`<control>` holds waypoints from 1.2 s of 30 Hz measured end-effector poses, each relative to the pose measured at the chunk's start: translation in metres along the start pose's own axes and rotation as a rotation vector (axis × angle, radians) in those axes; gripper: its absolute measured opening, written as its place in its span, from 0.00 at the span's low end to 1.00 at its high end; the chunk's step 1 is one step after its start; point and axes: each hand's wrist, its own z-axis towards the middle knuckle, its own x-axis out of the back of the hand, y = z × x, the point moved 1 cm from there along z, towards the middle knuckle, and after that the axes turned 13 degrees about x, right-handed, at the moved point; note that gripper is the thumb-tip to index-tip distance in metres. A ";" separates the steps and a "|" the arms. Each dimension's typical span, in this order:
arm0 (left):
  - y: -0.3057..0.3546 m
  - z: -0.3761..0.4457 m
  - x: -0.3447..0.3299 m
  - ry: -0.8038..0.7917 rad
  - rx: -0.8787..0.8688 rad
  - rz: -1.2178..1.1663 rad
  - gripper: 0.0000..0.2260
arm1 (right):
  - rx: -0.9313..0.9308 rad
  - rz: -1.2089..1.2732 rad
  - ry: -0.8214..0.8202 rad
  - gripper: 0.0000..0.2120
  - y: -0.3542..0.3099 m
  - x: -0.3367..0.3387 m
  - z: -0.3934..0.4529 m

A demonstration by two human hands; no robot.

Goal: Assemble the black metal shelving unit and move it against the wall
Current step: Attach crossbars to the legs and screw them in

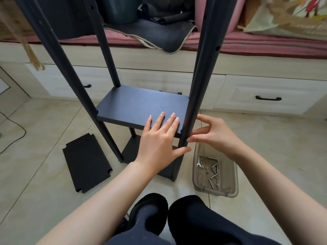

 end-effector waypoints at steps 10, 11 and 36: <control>0.003 -0.001 -0.005 0.100 0.048 -0.049 0.29 | -0.035 0.003 -0.001 0.32 -0.001 0.003 -0.002; 0.003 -0.002 -0.006 0.108 0.047 -0.055 0.29 | -0.040 -0.003 0.016 0.32 0.001 0.004 -0.005; 0.006 -0.005 -0.027 0.329 0.042 -0.131 0.23 | -0.694 -0.602 -0.166 0.14 0.223 0.023 -0.047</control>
